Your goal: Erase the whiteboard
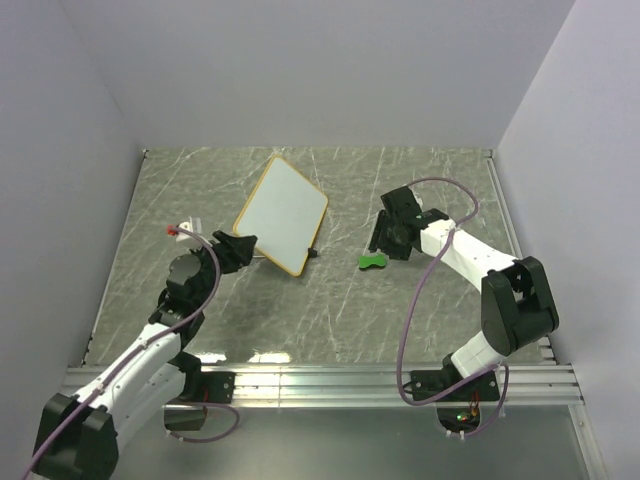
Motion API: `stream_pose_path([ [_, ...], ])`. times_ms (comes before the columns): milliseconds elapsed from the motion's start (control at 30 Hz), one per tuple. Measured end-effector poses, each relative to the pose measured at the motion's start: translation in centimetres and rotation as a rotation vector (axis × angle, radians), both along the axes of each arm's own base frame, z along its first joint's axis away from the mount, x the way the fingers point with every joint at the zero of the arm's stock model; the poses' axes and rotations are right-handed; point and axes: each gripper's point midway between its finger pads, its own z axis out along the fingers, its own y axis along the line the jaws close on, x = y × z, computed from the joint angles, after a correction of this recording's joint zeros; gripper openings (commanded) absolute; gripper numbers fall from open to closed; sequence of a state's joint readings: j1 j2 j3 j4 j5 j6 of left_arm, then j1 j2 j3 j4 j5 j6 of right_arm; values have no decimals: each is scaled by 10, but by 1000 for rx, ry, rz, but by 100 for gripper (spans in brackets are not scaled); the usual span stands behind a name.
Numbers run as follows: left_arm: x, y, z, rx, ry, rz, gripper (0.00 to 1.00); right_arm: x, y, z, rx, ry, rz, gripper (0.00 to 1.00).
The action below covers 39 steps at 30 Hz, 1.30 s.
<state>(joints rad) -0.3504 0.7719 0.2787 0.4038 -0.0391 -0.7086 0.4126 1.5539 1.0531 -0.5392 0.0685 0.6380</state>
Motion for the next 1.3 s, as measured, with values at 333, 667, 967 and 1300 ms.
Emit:
stream_pose_path([
  [333,17,17,-33,-1,93,20,61,-1,1,7,9,-15,8,59],
  [667,37,9,-28,-18,73,-31,46,-11,-3,4,7,-7,13,57],
  [967,60,-1,-20,-67,65,-71,1,-12,-3,4,4,-5,31,54],
  [1300,67,-7,-13,-105,40,-96,1,-13,-2,3,6,1,47,51],
])
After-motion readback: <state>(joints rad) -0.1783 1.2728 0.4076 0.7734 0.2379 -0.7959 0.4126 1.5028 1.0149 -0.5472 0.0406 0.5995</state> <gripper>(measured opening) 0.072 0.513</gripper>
